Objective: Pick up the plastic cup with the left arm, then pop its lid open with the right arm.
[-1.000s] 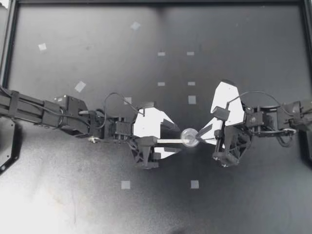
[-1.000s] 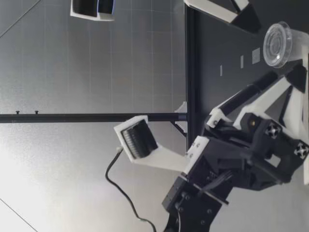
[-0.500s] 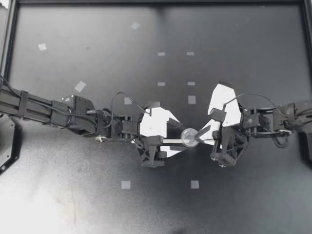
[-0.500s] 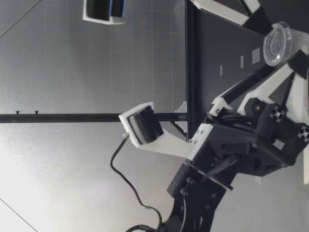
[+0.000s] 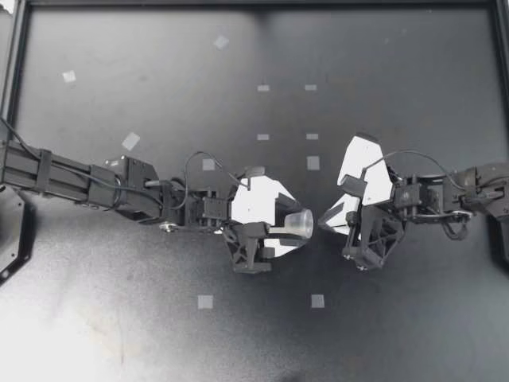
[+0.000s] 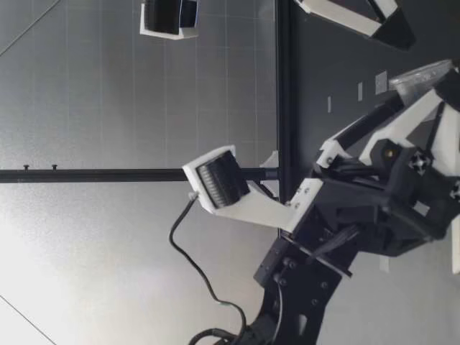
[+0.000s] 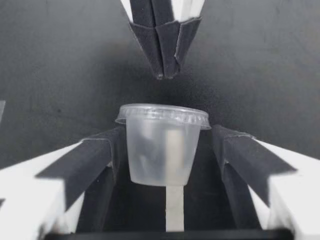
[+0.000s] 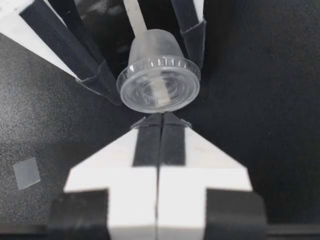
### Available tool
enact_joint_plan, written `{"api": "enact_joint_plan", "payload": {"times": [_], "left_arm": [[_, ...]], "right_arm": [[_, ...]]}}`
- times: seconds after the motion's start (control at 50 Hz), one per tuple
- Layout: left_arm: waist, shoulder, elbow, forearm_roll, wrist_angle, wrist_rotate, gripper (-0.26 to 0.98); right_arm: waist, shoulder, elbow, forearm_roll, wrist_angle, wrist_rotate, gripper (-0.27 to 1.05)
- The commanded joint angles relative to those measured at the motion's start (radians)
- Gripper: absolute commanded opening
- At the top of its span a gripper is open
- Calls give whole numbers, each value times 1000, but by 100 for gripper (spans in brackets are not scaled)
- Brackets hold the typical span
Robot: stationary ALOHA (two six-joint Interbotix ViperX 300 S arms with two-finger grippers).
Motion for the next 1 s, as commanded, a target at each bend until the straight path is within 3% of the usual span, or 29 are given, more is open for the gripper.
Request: {"api": "enact_joint_plan", "payload": {"times": [0.0,0.18,0.44,0.76,0.98], "left_arm": [[5,-38,-2,0,20,3,70],[5,-55,-5,0,98,6,69],[5,-57,-17,0,98,5,62],[5,-69,-17,2,98,6,37],[3,-172,23,0,25,6,16]], "right_arm": [[-6,-18,-8,2,-8,0,-10],[-6,-20,-8,2,-8,-2,-10],[-6,-18,-8,2,-9,-2,-10],[-6,-38,-3,2,-9,3,-10],[-9,-196,72,12,-57,83,-10]]}}
